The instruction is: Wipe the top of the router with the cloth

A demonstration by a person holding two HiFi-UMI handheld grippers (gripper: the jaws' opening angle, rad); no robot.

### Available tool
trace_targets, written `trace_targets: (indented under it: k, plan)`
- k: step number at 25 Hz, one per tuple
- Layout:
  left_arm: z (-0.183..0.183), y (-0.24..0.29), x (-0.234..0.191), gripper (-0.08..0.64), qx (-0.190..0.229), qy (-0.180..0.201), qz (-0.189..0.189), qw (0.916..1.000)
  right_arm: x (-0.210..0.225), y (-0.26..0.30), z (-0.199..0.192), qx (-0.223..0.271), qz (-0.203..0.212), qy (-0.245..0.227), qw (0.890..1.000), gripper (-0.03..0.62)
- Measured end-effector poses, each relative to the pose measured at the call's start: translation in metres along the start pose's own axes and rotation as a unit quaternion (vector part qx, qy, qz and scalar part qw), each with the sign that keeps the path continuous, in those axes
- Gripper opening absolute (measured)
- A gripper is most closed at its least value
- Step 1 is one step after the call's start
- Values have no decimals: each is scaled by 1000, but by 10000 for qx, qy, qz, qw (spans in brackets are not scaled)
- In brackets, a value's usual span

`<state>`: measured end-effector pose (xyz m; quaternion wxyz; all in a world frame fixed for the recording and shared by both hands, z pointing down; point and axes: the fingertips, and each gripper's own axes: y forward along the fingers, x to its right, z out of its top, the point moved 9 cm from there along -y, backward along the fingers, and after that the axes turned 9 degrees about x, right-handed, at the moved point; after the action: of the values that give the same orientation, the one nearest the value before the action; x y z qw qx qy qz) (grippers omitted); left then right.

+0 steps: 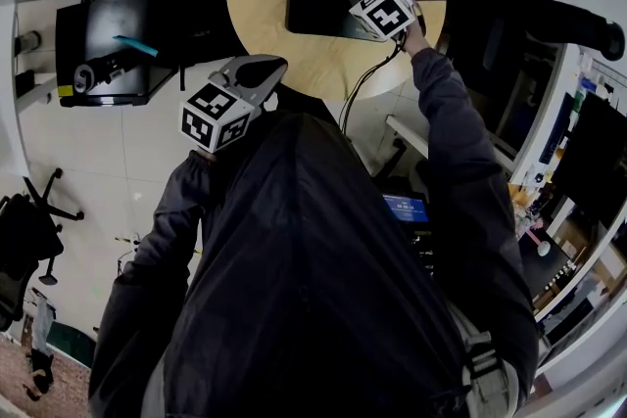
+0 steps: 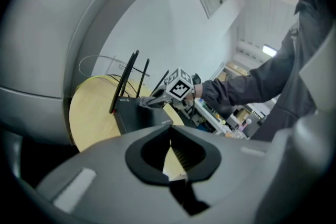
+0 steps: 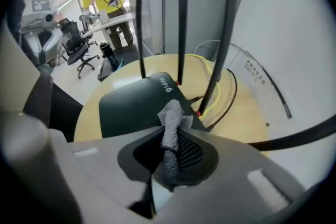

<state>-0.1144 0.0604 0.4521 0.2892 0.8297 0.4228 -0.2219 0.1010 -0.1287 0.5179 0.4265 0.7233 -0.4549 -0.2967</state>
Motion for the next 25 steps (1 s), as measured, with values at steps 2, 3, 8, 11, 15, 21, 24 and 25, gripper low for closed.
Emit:
trace_targets:
  k: [2,3,8,11,15,21,24,25]
  plan:
    - [-1,-1,1,0,7,-10,18,10000,14,6,-3,-132,-160,-23,9998,31]
    - [-1,-1,1,0,15,-13,30,10000,19,9,-5,-182,-226,-45,9996,31]
    - [-1,-3,0,0,70,-34,99,9999,22,14,-10,-334,-222,-122,9991,31]
    - [-1,-2,1,0,75,-40,92,9999,15,15,-14,-526,-90,-340,9980,29]
    - [-2,1,4,0,45,3,40,10000,7,10,-15,-525,-16,-319,9981,29]
    - [-1,3,5,0,29,15,7,10000,-15,0,-27,-365,-43,-294,9989,29]
    - [-2,4,5,0,-3,30,-37,10000,-30,-5,-36,-296,16,-249,9993,29]
    - [-2,5,5,0,-13,37,-53,10000,-34,-6,-39,-288,37,-243,9993,29]
